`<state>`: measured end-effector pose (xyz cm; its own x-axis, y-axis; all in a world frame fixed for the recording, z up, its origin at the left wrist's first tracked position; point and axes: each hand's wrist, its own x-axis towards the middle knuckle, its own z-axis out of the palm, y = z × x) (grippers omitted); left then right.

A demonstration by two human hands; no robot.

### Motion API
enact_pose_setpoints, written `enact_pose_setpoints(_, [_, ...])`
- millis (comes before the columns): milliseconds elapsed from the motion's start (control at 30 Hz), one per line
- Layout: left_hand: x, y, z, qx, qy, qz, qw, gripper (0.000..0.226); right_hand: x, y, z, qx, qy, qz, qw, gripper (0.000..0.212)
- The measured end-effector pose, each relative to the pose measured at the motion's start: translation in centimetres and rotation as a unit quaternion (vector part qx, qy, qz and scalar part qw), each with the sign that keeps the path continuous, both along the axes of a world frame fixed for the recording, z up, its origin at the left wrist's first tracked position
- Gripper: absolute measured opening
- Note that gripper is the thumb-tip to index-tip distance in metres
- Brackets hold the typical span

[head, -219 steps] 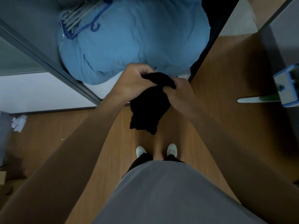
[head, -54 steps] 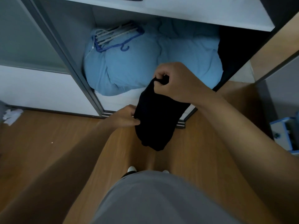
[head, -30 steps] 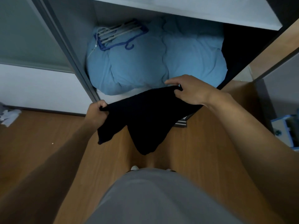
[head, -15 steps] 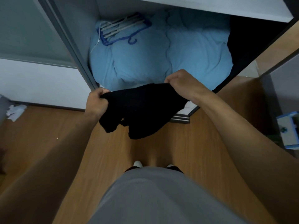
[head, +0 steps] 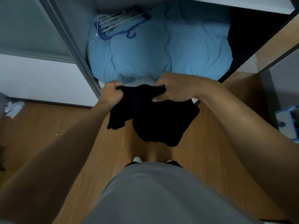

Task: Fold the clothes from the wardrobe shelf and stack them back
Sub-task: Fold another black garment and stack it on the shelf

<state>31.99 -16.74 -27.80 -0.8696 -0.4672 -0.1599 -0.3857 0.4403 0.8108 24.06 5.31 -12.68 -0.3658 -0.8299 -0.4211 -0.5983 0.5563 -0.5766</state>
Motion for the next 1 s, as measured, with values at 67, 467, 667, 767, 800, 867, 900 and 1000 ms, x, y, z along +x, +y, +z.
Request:
enact_pose_setpoints(67, [-0.5,1.0,-0.2,0.009,-0.011,-0.005,1.0,0.027,0.0,-0.1,0.3,-0.011,-0.007,0.007,1.0,0.036])
enact_pose_setpoints(467, [4.4,6.0,0.6,0.496,-0.067,-0.094,0.861,0.043,-0.5,-1.0,-0.4,-0.061,0.064,-0.028,0.996,0.046])
enact_pose_setpoints(667, [4.6,6.4,1.2,0.291,-0.033,-0.241,0.925,0.033,-1.7,-1.7,-0.5,-0.104,0.097,-0.119,0.983,0.044])
enact_pose_setpoints(767, [3.5,6.5,1.9,0.317,-0.004,-0.117,0.941,0.027,-2.8,-1.1,-0.3,-0.064,0.077,-0.153,0.983,0.043])
enact_pose_setpoints(800, [3.3,6.3,1.9,0.34,0.007,-0.089,0.936,0.024,-3.1,-0.7,-0.2,0.005,0.074,-0.144,0.987,0.046])
enact_pose_setpoints(867, [3.1,5.9,1.9,0.358,0.024,-0.046,0.932,0.023,-3.6,0.2,-0.5,0.177,0.084,-0.096,0.976,0.049])
enact_pose_setpoints(900, [2.9,5.7,1.8,0.356,0.031,-0.021,0.934,0.023,-3.6,0.6,-0.9,0.231,0.085,-0.075,0.966,0.043])
enact_pose_setpoints(1000, [2.2,5.5,1.4,0.35,0.03,0.049,0.935,0.022,-2.8,1.5,-2.5,0.195,0.004,-0.091,0.976,0.019])
